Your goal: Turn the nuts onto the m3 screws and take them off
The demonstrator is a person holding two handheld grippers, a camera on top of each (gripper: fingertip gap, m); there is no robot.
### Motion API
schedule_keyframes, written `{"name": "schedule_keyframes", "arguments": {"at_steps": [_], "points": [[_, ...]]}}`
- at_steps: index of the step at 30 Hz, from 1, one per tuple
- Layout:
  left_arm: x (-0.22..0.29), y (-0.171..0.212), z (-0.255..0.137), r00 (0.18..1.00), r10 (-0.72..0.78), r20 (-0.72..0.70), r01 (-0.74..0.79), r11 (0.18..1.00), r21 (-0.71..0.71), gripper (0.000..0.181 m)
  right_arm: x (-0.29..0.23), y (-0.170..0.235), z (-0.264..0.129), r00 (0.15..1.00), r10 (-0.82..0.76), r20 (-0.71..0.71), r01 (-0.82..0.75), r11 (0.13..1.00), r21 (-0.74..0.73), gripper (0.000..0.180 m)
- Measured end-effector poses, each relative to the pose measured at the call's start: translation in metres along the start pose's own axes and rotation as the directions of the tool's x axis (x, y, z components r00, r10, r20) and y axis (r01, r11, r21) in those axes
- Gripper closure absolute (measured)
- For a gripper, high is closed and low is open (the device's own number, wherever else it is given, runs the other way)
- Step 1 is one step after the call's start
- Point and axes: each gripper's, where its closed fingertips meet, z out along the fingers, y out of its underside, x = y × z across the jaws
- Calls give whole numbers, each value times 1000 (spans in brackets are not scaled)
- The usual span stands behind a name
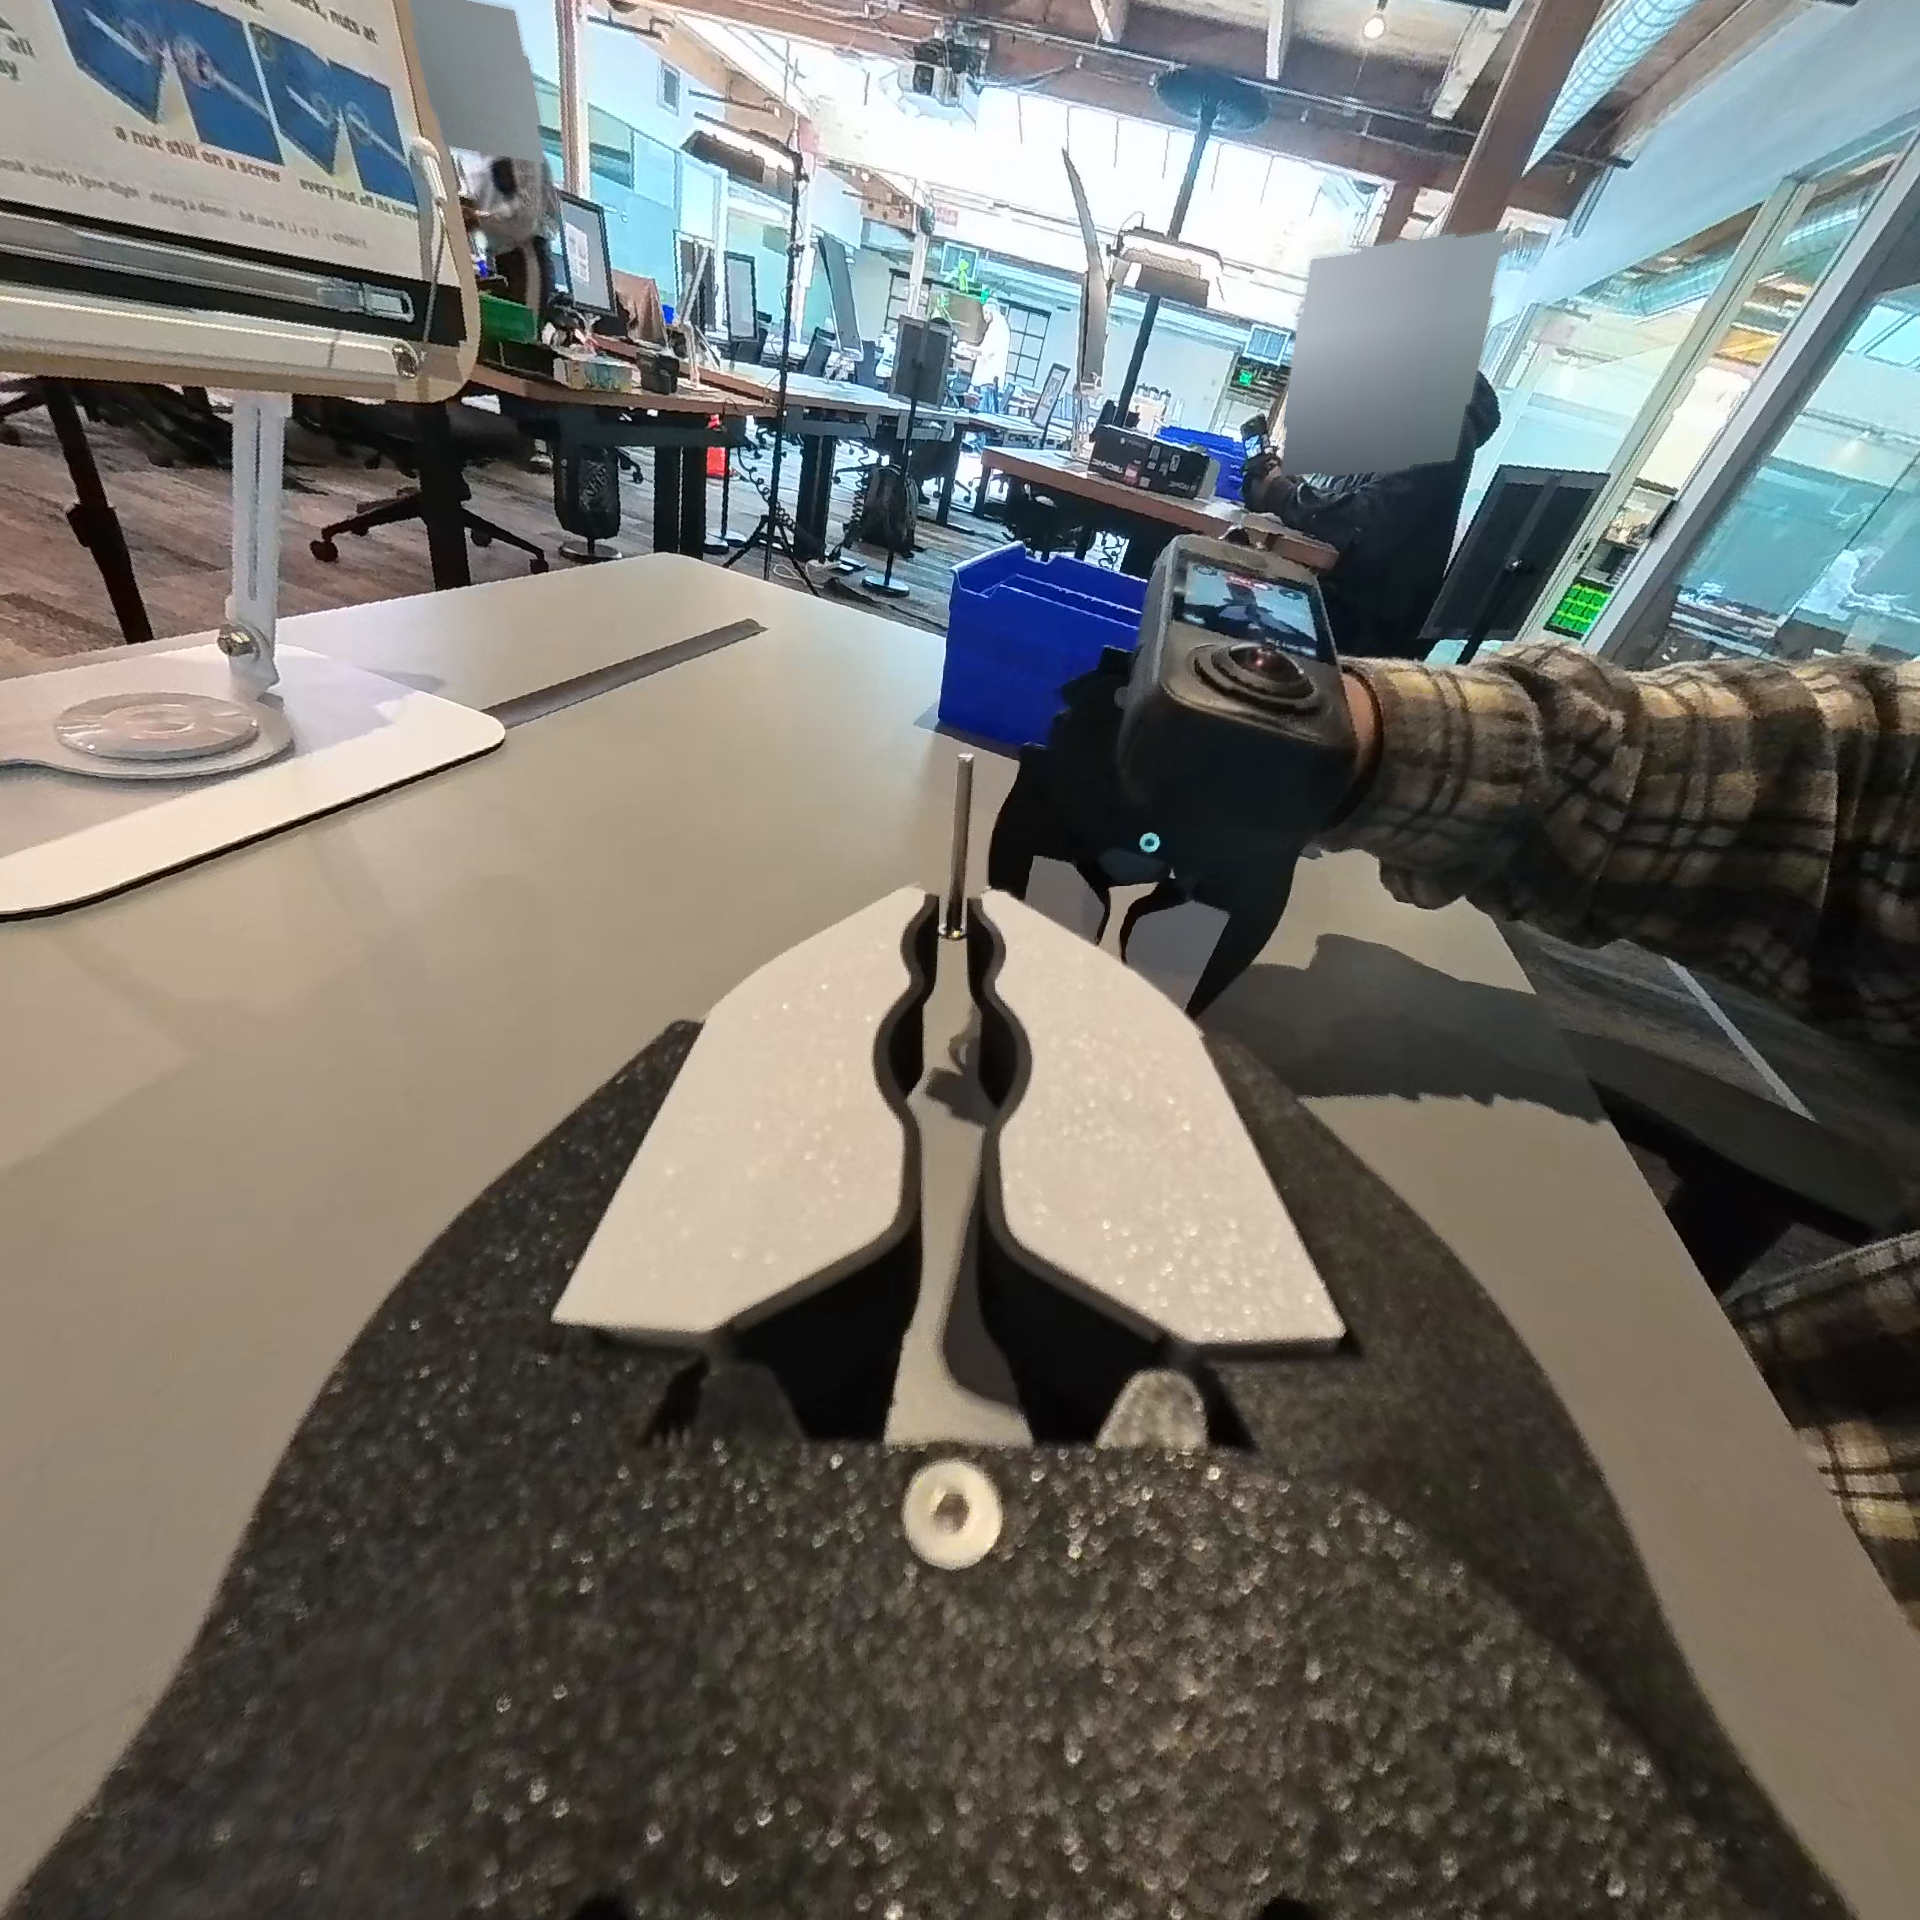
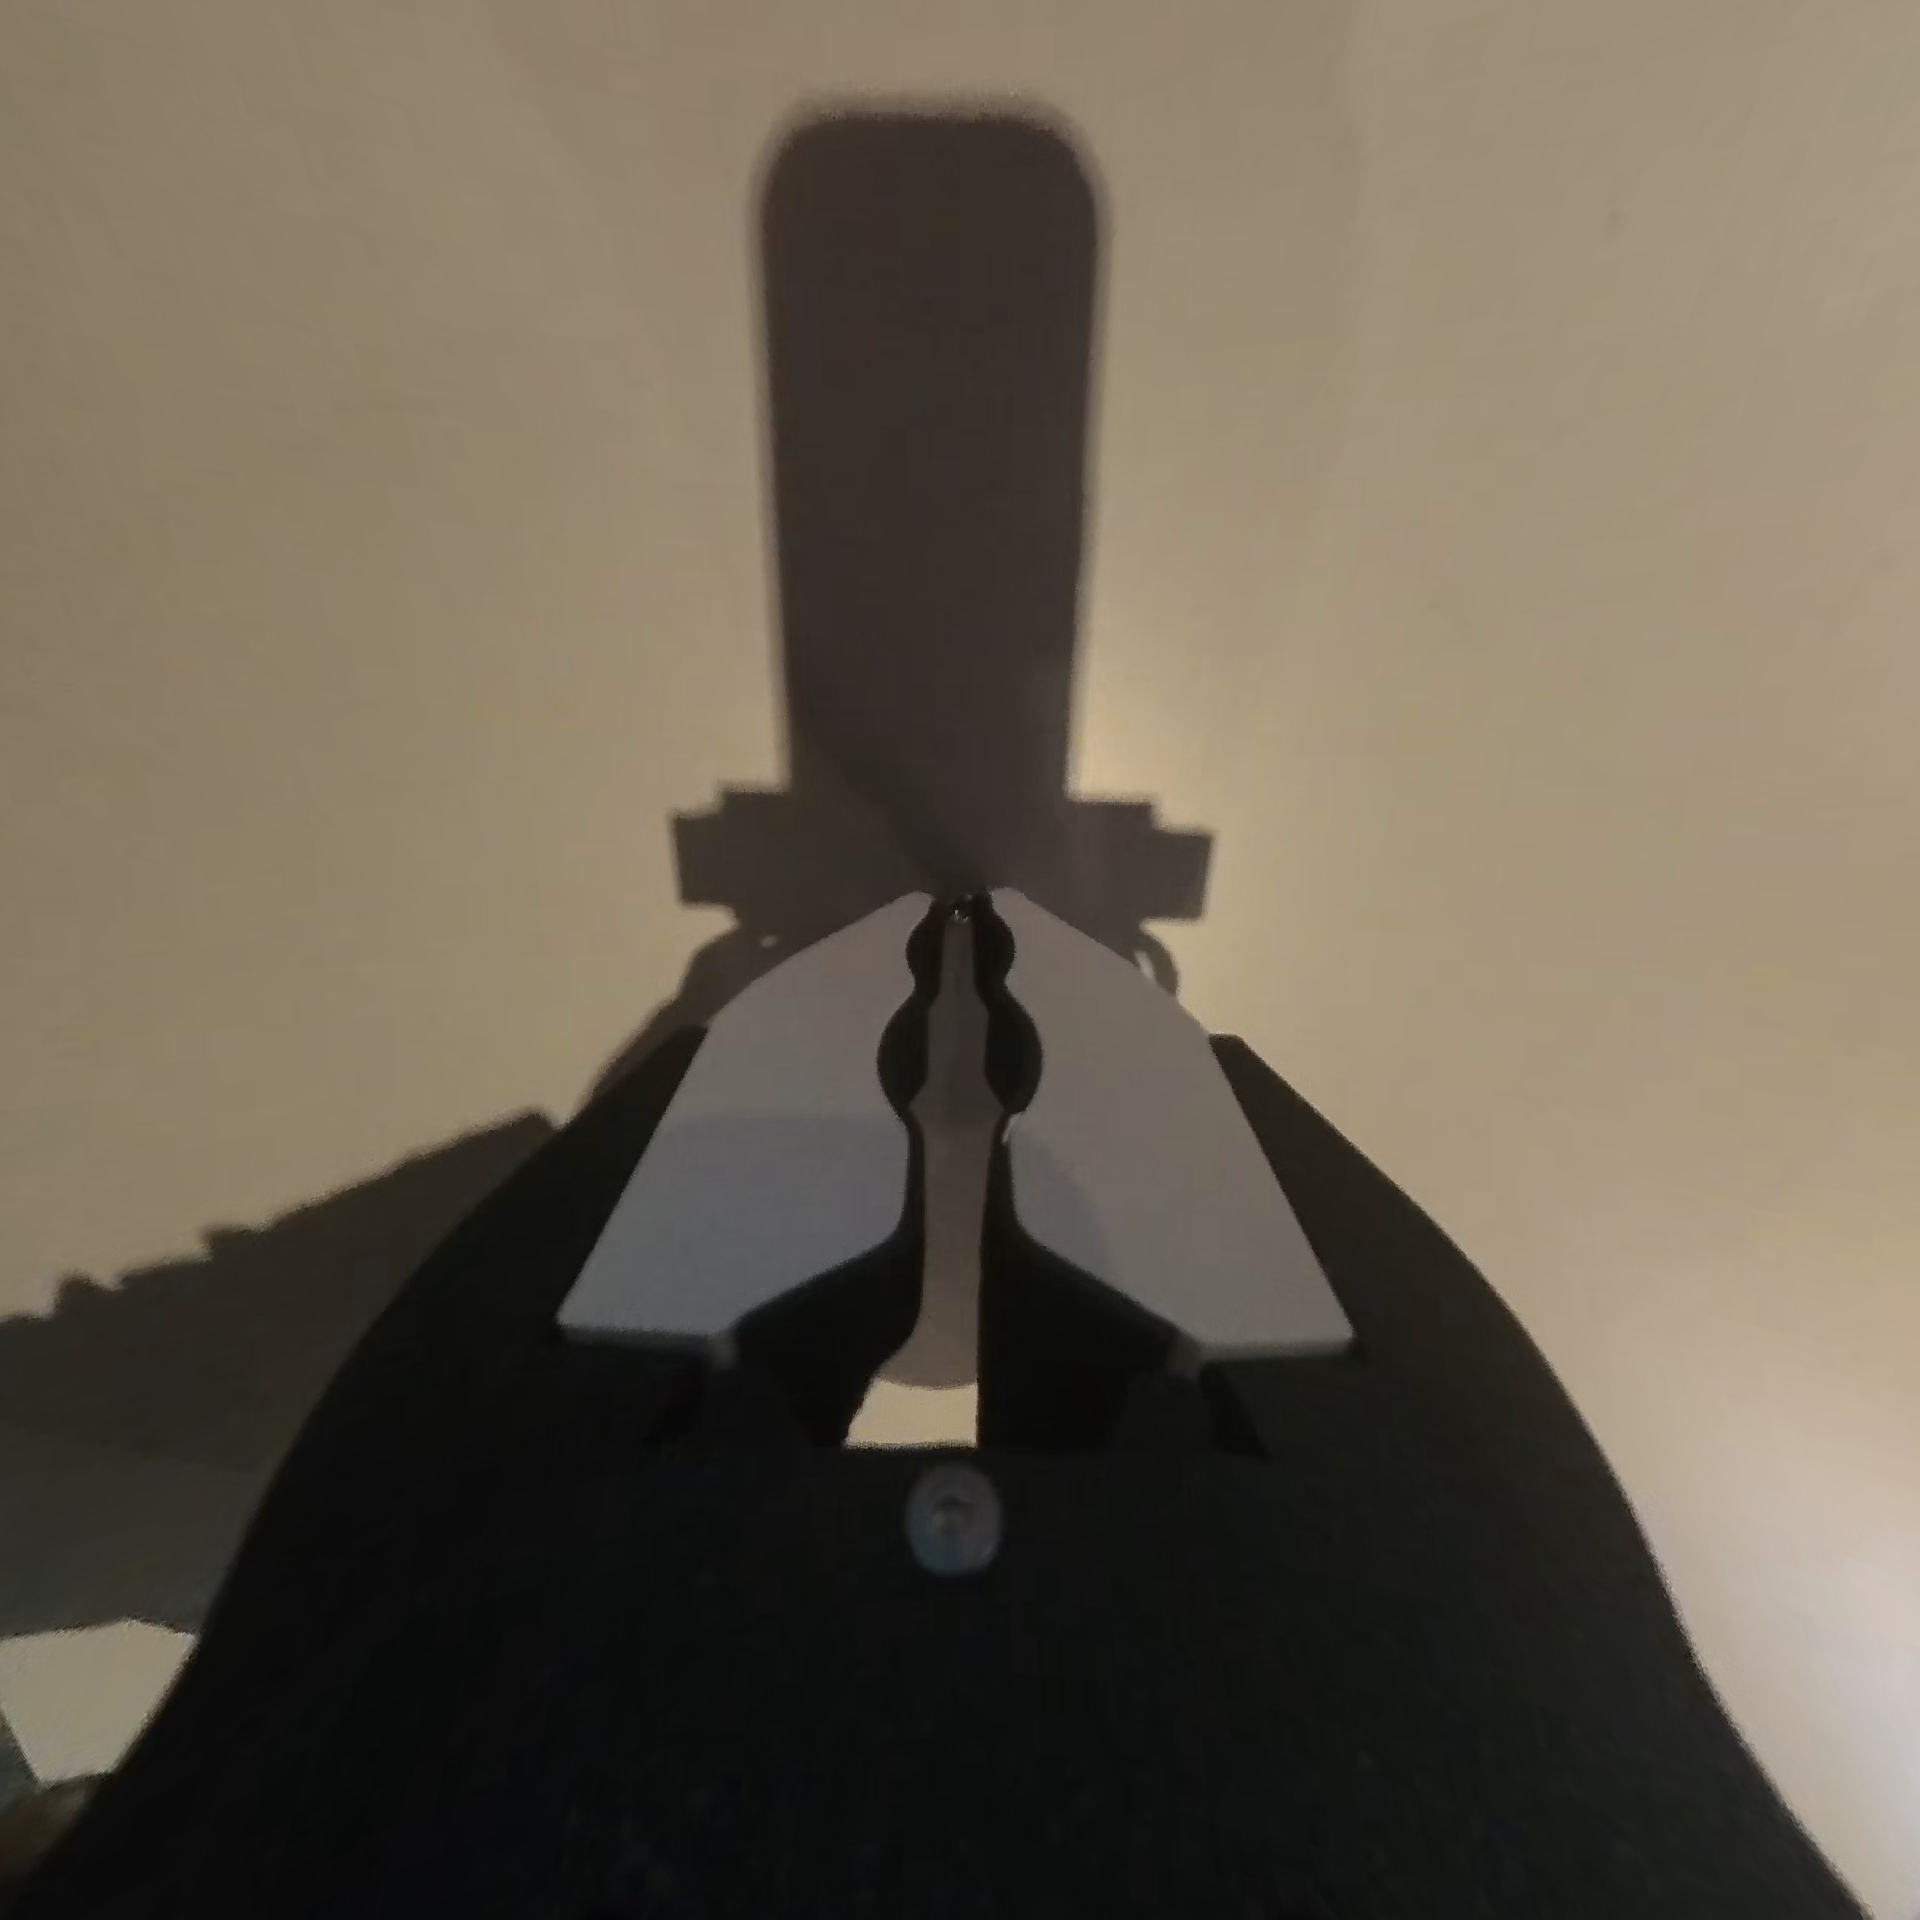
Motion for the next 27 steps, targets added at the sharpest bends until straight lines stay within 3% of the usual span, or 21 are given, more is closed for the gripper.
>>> {"name": "schedule_keyframes", "arguments": {"at_steps": [1,7,17,27], "points": [[0,0,0,1000,1,0,-1,1000,-1,177,-1,1,0,1000,3,3,-3,1000,0,175],[3,5,4,1000,14,-8,-15,1000,-26,177,-2,1,-23,1000,23,-7,-22,999,38,175],[34,9,20,992,105,-72,-109,992,-64,177,-5,-56,-148,997,-37,-74,49,982,181,175],[46,6,24,986,145,-85,-151,986,-71,177,-5,-93,-154,986,-126,-111,140,982,127,175]]}}
